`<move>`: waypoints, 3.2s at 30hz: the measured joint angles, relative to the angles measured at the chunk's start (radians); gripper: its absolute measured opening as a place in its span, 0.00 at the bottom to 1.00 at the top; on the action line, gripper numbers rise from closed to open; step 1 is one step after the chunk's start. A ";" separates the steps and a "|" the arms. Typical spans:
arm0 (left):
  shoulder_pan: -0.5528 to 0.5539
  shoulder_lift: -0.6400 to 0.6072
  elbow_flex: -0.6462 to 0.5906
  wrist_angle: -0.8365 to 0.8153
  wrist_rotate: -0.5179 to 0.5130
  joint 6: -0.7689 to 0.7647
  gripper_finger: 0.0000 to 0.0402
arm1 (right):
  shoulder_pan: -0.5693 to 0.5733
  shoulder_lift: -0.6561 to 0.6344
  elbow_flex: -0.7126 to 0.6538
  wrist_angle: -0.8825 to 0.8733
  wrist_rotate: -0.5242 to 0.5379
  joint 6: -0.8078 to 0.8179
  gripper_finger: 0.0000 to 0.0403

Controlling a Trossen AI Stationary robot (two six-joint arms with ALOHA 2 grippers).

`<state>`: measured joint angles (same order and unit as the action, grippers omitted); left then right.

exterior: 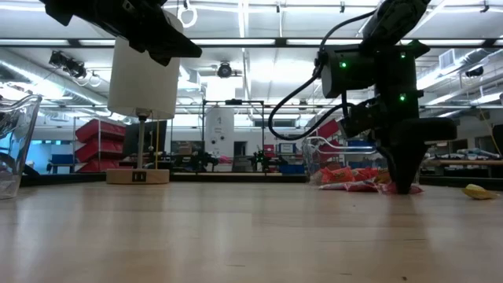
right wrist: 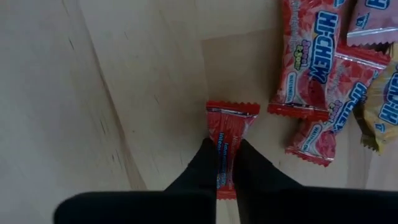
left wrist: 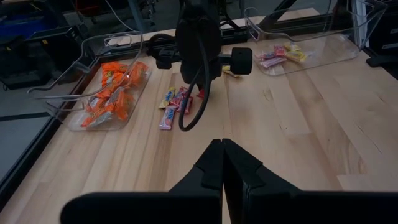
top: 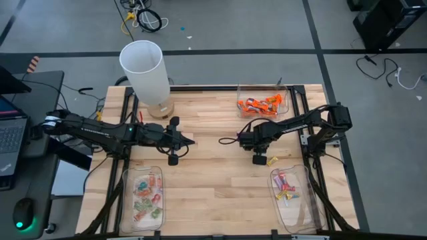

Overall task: Sort candy
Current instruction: Put the red candy into the bottom right transparent bin

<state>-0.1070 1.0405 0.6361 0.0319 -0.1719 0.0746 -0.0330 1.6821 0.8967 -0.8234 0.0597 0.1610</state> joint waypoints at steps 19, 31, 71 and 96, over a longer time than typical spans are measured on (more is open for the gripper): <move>0.000 0.000 0.000 -0.001 0.000 -0.008 0.01 | 0.013 -0.021 0.170 -0.203 -0.030 0.030 0.03; 0.000 0.000 0.000 -0.001 0.000 -0.027 0.01 | 0.157 -0.290 0.190 -0.216 -0.030 0.223 0.03; -0.001 0.056 -0.001 0.099 0.032 -0.060 0.01 | 0.877 -0.550 -0.099 -0.179 -0.075 1.317 0.03; -0.014 0.068 0.000 0.143 0.035 -0.061 0.01 | 0.875 -0.550 -0.182 -0.142 -0.074 1.421 0.12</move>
<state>-0.1207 1.1080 0.6357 0.1746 -0.1371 0.0132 0.8425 1.1324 0.7151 -0.9653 -0.0147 1.5815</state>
